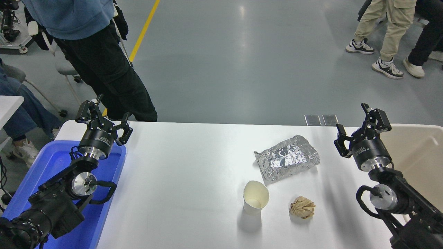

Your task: Dispose of the paper cup in the dustbin

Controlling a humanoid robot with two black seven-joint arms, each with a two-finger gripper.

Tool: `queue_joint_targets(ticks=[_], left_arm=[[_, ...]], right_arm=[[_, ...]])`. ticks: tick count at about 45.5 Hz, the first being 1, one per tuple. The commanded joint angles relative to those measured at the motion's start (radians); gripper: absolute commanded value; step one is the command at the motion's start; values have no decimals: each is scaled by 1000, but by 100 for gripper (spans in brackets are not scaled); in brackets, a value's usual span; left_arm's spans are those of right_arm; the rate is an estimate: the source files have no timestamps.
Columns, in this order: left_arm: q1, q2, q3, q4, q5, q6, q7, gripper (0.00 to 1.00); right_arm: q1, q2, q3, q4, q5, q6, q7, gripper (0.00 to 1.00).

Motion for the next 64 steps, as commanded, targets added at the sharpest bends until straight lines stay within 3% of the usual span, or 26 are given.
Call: queue_joint_targets(ticks=[1,9,15,22,36,45,56,64], left_arm=[[0,0,0,0,0,0,0,100],[0,0,0,-1,0,0,0,100],[0,0,1,0,0,0,2,100],[0,0,1,0,0,0,0,100],[0,0,1,0,0,0,2,100],[0,0,0,0,0,0,0,100],[0,0,1,0,0,0,2,100],[0,0,0,0,0,0,2,100]], right_arm=[[22,-129,-125,108,-17,-4,-66,99],[74,-241,-236,181,-89,-4,-65,99],[119,-289,-334,194,-291,-10,-63,99],[165,-354,-435,250,-397,-8,-65,99],[442,-493,-860,372,-574,-44,-63,99],[706,-474,-1167,375,-692,-47,-63,99],[1010,-290,-1555,362,-758,-47,-65,99],[1085,-189,-1731,346,-802,-45,-60,99]])
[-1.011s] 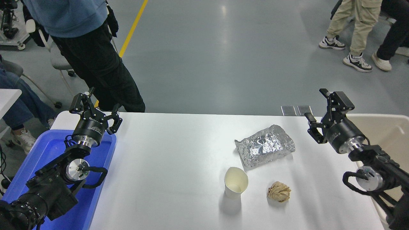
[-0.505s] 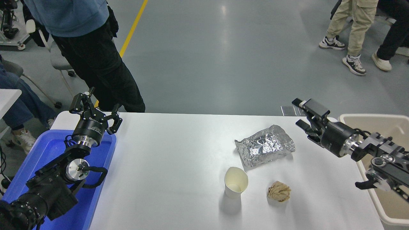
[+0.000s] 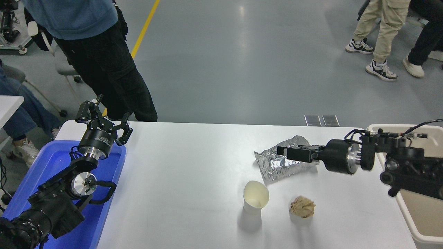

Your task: Dispose of the paper cup in the dustbin

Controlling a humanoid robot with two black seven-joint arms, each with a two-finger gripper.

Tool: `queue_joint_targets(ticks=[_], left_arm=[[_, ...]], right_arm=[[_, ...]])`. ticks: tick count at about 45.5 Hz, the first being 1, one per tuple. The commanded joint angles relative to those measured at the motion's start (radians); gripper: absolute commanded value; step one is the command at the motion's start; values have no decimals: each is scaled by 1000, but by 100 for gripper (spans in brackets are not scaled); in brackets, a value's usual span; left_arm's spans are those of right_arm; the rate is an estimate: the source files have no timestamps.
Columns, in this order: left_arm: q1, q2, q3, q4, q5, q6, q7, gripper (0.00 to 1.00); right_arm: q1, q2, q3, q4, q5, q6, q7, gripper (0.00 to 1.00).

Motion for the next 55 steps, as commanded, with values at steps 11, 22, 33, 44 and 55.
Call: queue_joint_targets(ticks=[11,22,33,44,55], left_arm=[[0,0,0,0,0,0,1,100],[0,0,0,0,0,0,1,100],[0,0,1,0,0,0,-1,100],[0,0,0,0,0,0,-1,100],[0,0,0,0,0,0,1,100]], right_arm=[[180,244,-344,-93,-134,4,5,99],[172,347,-359,-149,-120,1,11,98],[148,396,-368,-222,-113,6,18,98],[126,422,-370,-242,-57,10,19,98],[114,462,-374,-281,-65,9,25,89]])
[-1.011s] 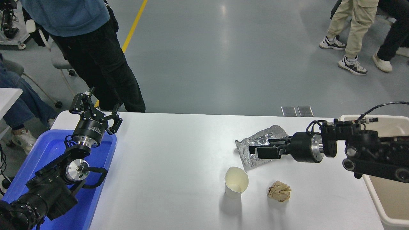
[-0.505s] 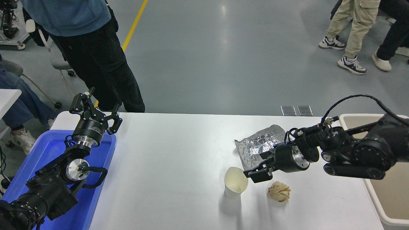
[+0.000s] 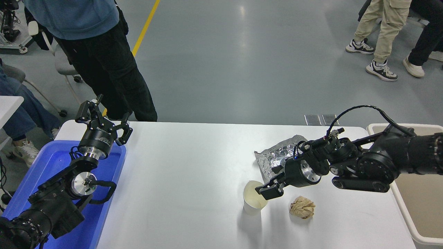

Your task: Dispose of the paper cup in the dustbin

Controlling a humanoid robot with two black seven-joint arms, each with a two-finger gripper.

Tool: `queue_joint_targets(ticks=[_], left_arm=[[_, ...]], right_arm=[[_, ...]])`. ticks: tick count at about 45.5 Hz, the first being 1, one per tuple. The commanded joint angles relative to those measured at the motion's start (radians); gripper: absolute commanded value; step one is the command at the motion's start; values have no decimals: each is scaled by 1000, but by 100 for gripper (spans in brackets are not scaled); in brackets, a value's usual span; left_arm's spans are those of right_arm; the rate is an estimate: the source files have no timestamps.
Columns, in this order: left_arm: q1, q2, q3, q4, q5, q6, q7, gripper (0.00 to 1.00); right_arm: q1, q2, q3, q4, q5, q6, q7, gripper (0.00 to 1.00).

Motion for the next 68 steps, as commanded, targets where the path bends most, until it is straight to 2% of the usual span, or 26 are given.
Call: queue_joint_targets(ticks=[1,6,9,10,15,18,23,27,48,57,68], left_arm=[[0,0,0,0,0,0,-1,100],[0,0,1,0,0,0,-1,100],[0,0,0,0,0,0,0,100],[0,0,0,0,0,0,0,100],[0,0,0,0,0,0,-1,100],[0,0,1,0,0,0,0,100],[0,0,0,-1,0,0,0,100],[0,0,1,0,0,0,0,100],[0,0,1,0,0,0,0,100],[0,0,1,0,0,0,0,100],[0,0,0,0,0,0,0,100]], right_arm=[[-12,34,-6,-34,0,0,5,87],[-12,33,-10,-34,-4,1,5,75],[-10,34,-36,-34,-4,3,5,54],[-9,36,-45,-34,-4,3,5,50],[-9,39,-56,-34,-4,3,5,36],[-12,39,-56,-34,-4,1,5,33],[-13,43,-58,-32,-4,1,7,22],[-17,42,-58,-34,-4,1,7,0],[85,31,-59,4,12,56,16,0],[215,-1,-62,63,120,101,18,0],[427,-70,-62,162,131,190,16,0]])
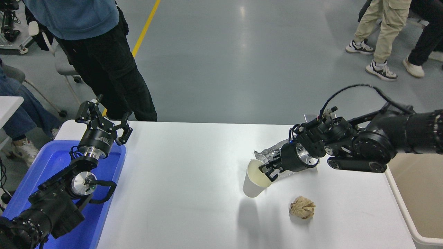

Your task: Dispose of the paper cup in the dustbin

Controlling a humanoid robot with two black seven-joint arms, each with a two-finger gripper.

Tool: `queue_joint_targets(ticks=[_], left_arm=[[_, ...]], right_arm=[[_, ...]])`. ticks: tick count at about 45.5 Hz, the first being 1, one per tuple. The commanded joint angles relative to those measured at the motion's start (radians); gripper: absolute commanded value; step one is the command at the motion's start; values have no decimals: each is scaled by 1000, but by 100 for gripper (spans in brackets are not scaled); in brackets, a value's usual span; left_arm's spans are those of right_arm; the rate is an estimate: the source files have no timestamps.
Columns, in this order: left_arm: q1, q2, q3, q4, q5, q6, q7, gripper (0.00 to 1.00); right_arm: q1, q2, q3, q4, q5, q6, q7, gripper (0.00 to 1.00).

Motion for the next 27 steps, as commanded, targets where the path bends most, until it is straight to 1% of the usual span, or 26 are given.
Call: queue_joint_targets(ticks=[1,14,20,27], left_arm=[[0,0,-1,0,0,0,0,100],[0,0,0,0,0,0,-1,100],[0,0,0,0,0,0,-1,100],[0,0,-1,0,0,0,-1,100]], right_arm=[[205,-62,-1,95,33,84,-1,0],[363,-133,16,131,35,196,1,0],[410,-161,16,156,35,209,1,0],[412,-164,13,161,33,214,-1,0]])
